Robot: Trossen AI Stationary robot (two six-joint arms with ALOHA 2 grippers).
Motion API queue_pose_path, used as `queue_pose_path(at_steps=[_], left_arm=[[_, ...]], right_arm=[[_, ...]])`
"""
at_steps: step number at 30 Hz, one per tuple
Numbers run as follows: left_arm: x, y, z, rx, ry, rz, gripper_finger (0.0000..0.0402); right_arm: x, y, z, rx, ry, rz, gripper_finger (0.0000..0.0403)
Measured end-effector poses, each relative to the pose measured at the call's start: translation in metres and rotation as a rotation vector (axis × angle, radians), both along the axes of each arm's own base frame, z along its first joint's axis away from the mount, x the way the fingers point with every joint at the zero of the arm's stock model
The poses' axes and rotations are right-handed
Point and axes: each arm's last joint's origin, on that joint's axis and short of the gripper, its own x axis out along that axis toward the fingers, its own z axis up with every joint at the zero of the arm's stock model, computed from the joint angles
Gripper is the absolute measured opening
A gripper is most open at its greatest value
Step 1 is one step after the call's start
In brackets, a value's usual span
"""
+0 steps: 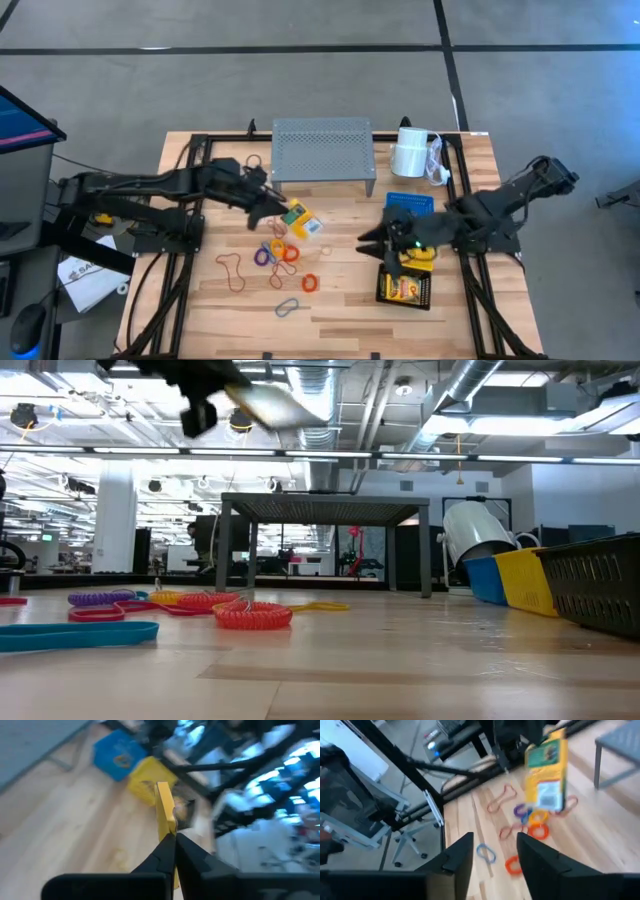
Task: Pick & Place Office Desk Supplies
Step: Put the crayon box into the black basket
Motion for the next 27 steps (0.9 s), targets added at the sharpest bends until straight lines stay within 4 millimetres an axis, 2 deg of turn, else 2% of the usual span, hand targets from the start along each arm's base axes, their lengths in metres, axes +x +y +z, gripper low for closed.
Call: queue_pose_path(at_steps=[7, 12, 20, 27], left_arm=[[-0.012, -0.021, 0.022, -0.042, -0.149, -0.117, 0.0000], [-0.012, -0.033, 0.029, -0.067, -0.217, -0.172, 0.0000], [-0.012, -0.038, 0.033, -0.068, -0.256, -0.185, 0.0000], [-0.012, -0.038, 0.033, -0.065, -0.256, -0.186, 0.0000]], right_arm=[[0.021, -0.045, 0.011, 0.043, -0.108, -0.035, 0.0210], [0.034, -0.065, 0.010, 0.111, -0.128, -0.038, 0.0222], [0.071, -0.063, -0.012, 0.228, -0.126, 0.064, 0.0206], [0.091, -0.052, -0.021, 0.301, -0.187, 0.116, 0.0194]])
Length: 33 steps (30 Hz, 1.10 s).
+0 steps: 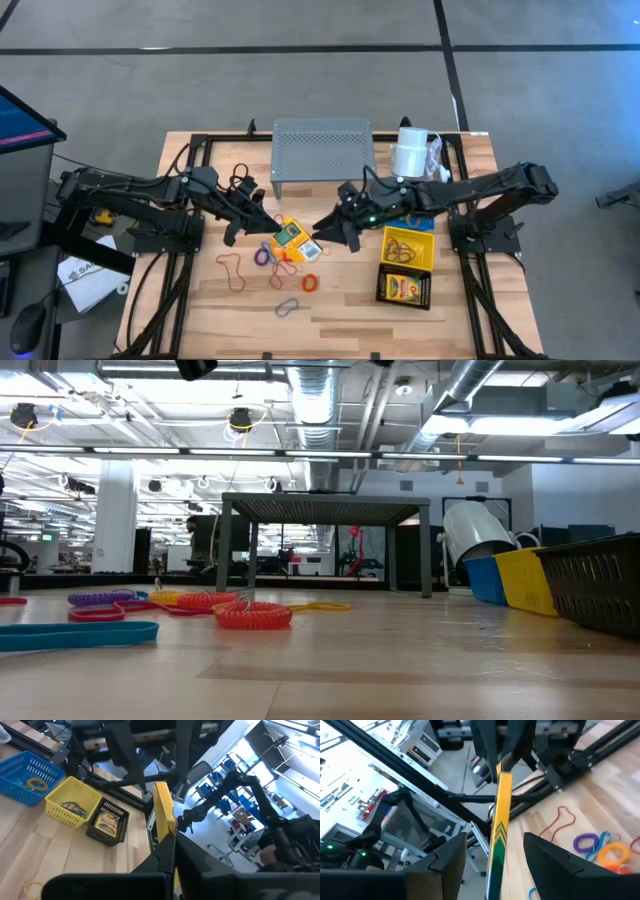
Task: Pick & Place Office Desk Supplies
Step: Put the crayon box into the black basket
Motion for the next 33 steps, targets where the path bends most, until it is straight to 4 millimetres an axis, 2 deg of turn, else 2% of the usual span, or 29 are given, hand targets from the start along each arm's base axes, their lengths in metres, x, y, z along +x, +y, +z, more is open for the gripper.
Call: queue_pose_path(at_steps=[6, 14, 20, 24, 28, 33], left_arm=[[0.000, 0.000, 0.000, 0.005, -0.003, 0.000, 0.0000], [0.000, 0.000, 0.001, 0.007, -0.017, 0.001, 0.0000], [0.002, 0.000, 0.008, 0.002, -0.091, 0.017, 0.0000], [0.005, 0.000, 0.010, -0.001, -0.126, 0.020, 0.0000], [0.008, 0.000, 0.011, -0.002, -0.140, 0.022, 0.0000], [0.011, 0.000, 0.009, -0.003, -0.141, 0.018, 0.0000]], right_arm=[[0.016, 0.003, -0.008, 0.067, -0.044, 0.011, 0.0198], [0.022, 0.005, -0.013, 0.086, -0.059, 0.013, 0.0195], [0.028, 0.007, -0.019, 0.099, -0.052, 0.014, 0.0184], [0.027, 0.007, -0.012, 0.103, -0.084, 0.010, 0.0171], [0.027, 0.006, -0.011, 0.098, -0.085, 0.007, 0.0134], [0.026, 0.007, -0.010, 0.056, -0.113, 0.016, 0.0047]])
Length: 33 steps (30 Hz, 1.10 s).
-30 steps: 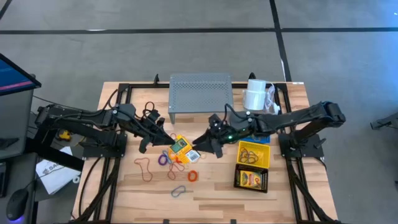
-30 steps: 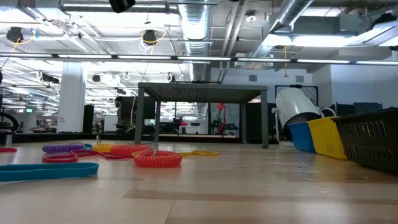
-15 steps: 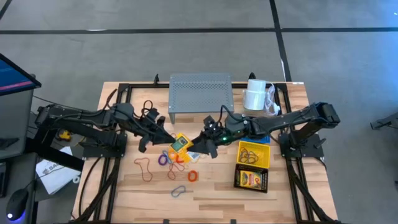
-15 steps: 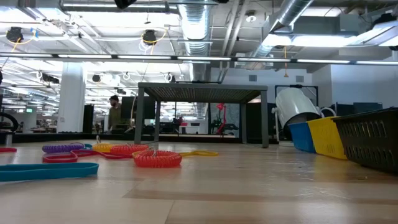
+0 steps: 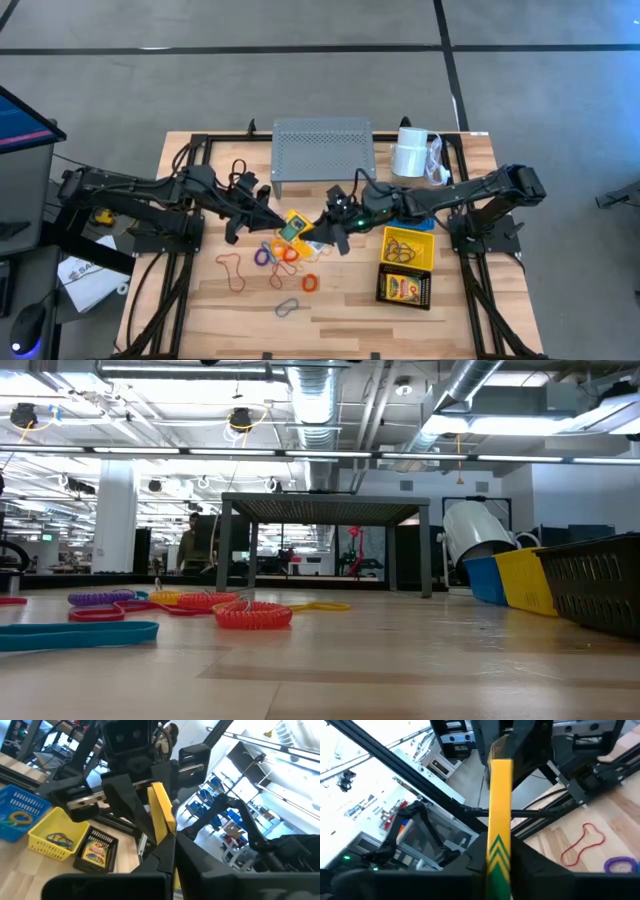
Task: Pick & Place Office Desk Supplies
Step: Put the crayon box into the black basket
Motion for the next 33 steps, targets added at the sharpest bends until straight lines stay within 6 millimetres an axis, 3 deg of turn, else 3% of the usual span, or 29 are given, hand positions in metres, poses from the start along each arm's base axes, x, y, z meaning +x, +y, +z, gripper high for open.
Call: queue_pose_path(at_steps=[2, 11, 21, 28, 33], left_arm=[[0.000, 0.000, 0.001, 0.000, -0.008, -0.002, 0.0000], [0.000, 0.000, 0.004, -0.009, -0.035, -0.002, 0.0006], [-0.001, 0.006, 0.005, -0.048, -0.034, 0.037, 0.0063], [-0.021, 0.014, 0.014, -0.057, -0.052, 0.075, 0.0115], [-0.042, 0.015, 0.023, -0.055, -0.070, 0.076, 0.0132]], right_arm=[[0.000, 0.001, 0.001, -0.022, -0.022, 0.004, 0.0025], [0.000, 0.002, 0.002, -0.013, -0.034, 0.006, 0.0027], [-0.008, 0.001, 0.014, 0.002, -0.059, 0.007, 0.0027], [-0.041, -0.002, 0.041, -0.012, -0.045, 0.014, 0.0027], [-0.084, -0.001, 0.054, -0.057, 0.103, -0.032, 0.0027]])
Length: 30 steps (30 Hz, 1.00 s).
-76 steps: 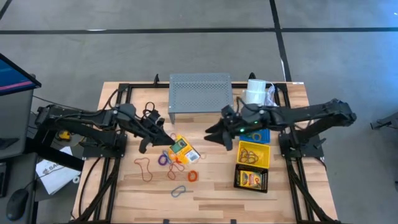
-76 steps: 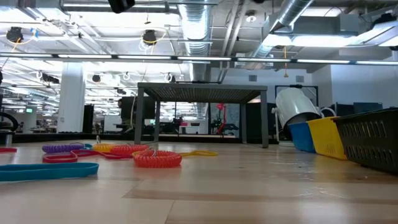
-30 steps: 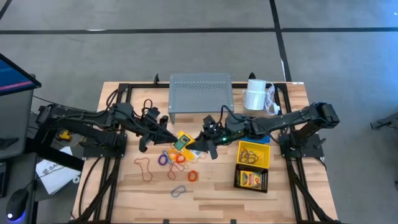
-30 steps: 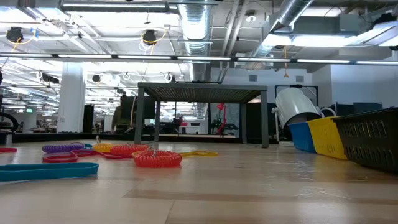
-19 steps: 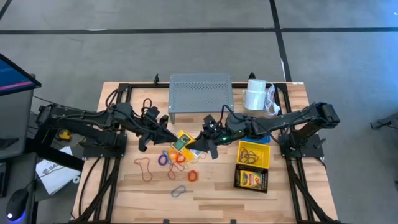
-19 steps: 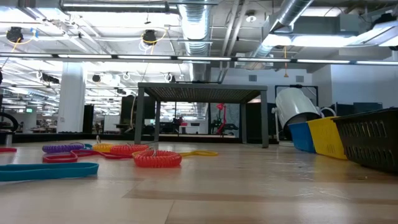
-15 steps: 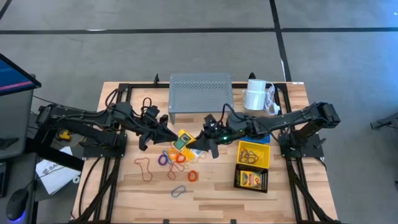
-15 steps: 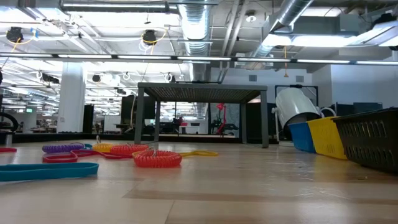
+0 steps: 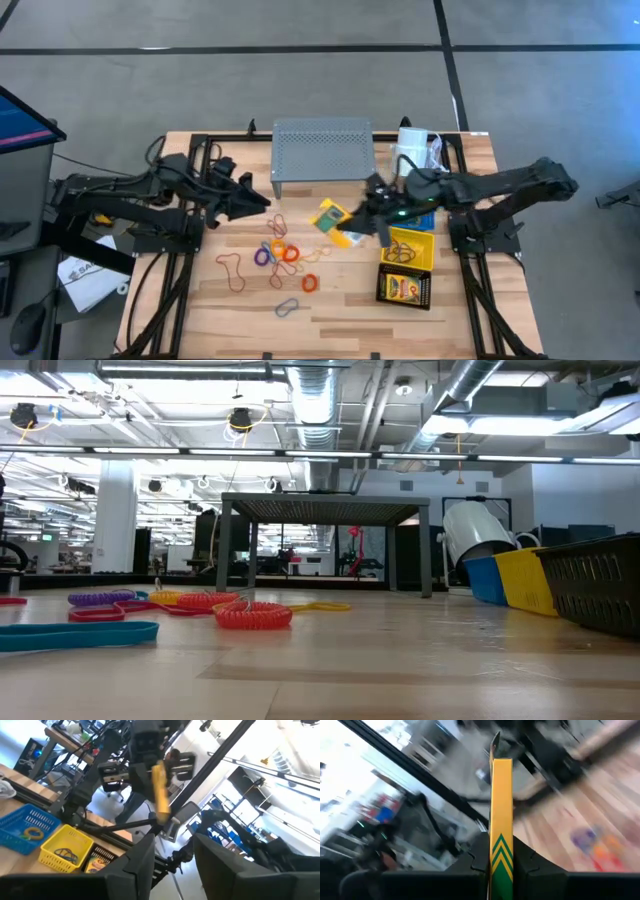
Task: Pick & Place Office Desk Supplies
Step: Put the crayon box into the black basket
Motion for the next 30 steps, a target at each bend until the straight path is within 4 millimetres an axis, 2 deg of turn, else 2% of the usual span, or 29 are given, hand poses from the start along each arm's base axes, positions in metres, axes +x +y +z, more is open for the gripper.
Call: queue_pose_path(at_steps=[7, 15, 19, 23, 30], left_arm=[[-0.022, 0.000, 0.005, 0.001, -0.009, -0.001, 0.0127], [-0.022, 0.000, 0.005, 0.001, -0.005, -0.002, 0.0120], [-0.018, 0.000, 0.003, 0.002, 0.011, -0.002, 0.0120], [-0.014, 0.000, 0.001, 0.002, 0.025, -0.003, 0.0120], [-0.012, 0.000, -0.001, 0.002, 0.038, -0.003, 0.0120]], right_arm=[[-0.066, 0.020, -0.006, -0.026, 0.308, -0.020, 0.0027], [-0.108, 0.057, -0.040, -0.109, 0.715, 0.021, 0.0027], [-0.118, 0.069, -0.057, -0.224, 0.860, -0.020, 0.0027], [-0.115, 0.080, -0.079, -0.297, 0.927, -0.011, 0.0027], [-0.110, 0.093, -0.125, -0.295, 0.926, 0.027, 0.0027]])
